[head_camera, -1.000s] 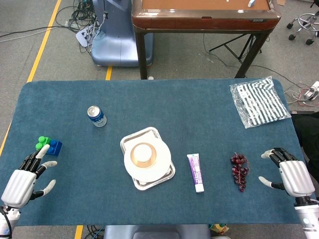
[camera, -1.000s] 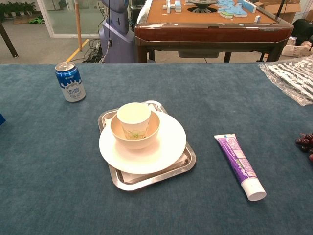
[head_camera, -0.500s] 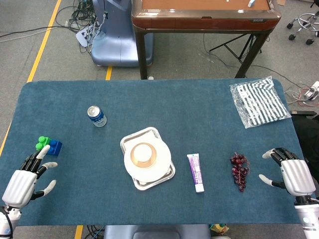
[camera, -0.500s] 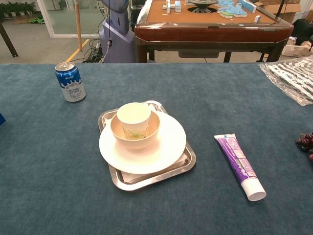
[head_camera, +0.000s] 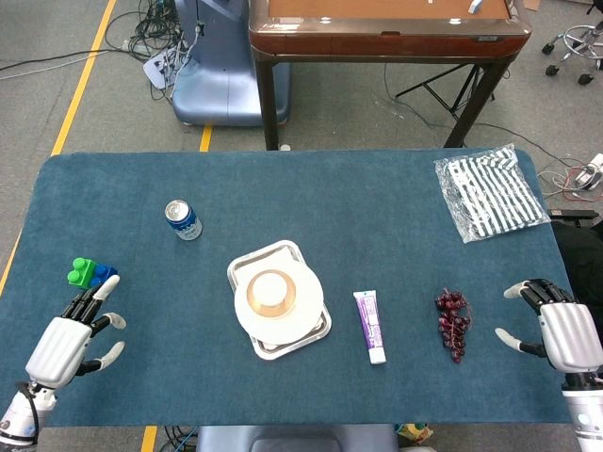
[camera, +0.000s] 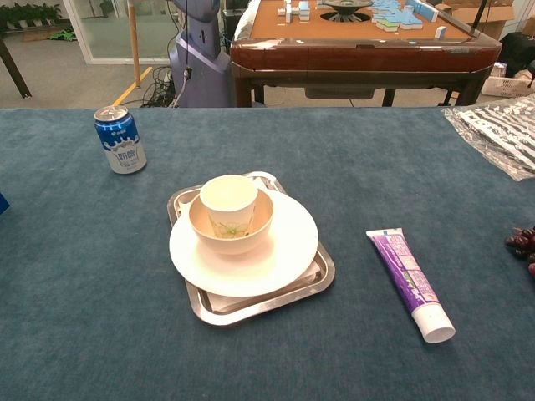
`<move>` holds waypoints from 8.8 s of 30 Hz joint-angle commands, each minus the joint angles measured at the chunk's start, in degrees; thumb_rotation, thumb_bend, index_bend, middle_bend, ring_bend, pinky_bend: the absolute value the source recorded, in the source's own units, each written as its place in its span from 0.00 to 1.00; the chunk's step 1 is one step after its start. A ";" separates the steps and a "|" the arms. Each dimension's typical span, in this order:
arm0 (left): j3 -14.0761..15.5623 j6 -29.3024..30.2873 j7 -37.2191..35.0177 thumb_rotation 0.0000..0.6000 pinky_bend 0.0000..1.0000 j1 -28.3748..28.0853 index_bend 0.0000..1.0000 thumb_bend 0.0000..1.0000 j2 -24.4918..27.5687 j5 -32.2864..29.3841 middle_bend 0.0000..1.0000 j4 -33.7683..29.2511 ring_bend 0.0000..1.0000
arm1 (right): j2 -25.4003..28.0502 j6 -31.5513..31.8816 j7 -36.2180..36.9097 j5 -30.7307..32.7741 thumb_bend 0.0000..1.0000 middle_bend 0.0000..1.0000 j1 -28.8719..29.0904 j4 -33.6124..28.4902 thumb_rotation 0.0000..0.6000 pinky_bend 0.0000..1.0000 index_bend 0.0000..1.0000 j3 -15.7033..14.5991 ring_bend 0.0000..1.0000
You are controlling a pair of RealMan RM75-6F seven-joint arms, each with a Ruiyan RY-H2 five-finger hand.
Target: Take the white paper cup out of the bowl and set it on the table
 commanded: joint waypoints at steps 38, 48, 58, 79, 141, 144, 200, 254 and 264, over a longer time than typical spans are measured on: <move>-5.63 -24.46 19.21 1.00 0.09 -17.65 0.29 0.22 -5.12 -7.30 0.00 -15.50 0.00 | 2.09 -3.78 -2.63 4.11 0.17 0.38 0.18 -2.92 1.00 0.34 0.41 0.39 0.25; -7.79 -28.55 17.99 1.00 0.07 -21.22 0.30 0.22 -8.20 -12.81 0.00 -12.86 0.00 | 2.29 -3.58 -2.34 4.45 0.17 0.38 0.00 -2.97 1.00 0.34 0.41 0.63 0.25; -8.47 -31.01 19.17 1.00 0.07 -24.51 0.31 0.22 -10.43 -14.67 0.00 -12.34 0.00 | 2.58 -4.08 -1.44 4.59 0.17 0.38 0.09 -2.82 1.00 0.34 0.41 0.63 0.25; -10.63 -32.27 23.80 1.00 0.07 -29.04 0.35 0.22 -15.79 -21.44 0.00 -10.92 0.00 | 2.97 -4.86 -0.23 4.88 0.17 0.38 0.19 -2.68 1.00 0.34 0.41 0.57 0.25; -10.70 -30.50 26.39 1.00 0.09 -33.24 0.64 0.33 -24.73 -29.87 0.00 -0.93 0.00 | 3.86 -4.25 1.68 4.84 0.17 0.38 -0.26 -2.66 1.00 0.34 0.41 0.83 0.25; -10.36 -30.13 25.33 1.00 0.10 -33.15 0.65 0.34 -24.91 -28.66 0.00 -0.44 0.00 | 3.83 -4.29 1.62 4.85 0.17 0.38 -0.24 -2.65 1.00 0.34 0.41 0.84 0.25; -7.62 -28.63 52.03 1.00 0.10 -33.95 0.63 0.34 -5.99 -69.66 0.00 -10.23 0.00 | 3.33 -5.46 -0.34 5.61 0.17 0.38 0.03 -3.01 1.00 0.34 0.41 0.56 0.25; 7.13 4.93 22.85 1.00 0.10 -5.51 0.42 0.34 -5.21 -13.64 0.00 -4.15 0.00 | 1.88 -4.64 -4.67 7.10 0.17 0.38 -0.11 -2.94 1.00 0.34 0.41 1.12 0.25; 7.49 4.76 16.54 1.00 0.10 -1.81 0.42 0.34 -7.50 -9.92 0.00 2.77 0.00 | 1.77 -4.55 -4.95 6.99 0.17 0.38 -0.08 -2.89 1.00 0.34 0.41 1.20 0.25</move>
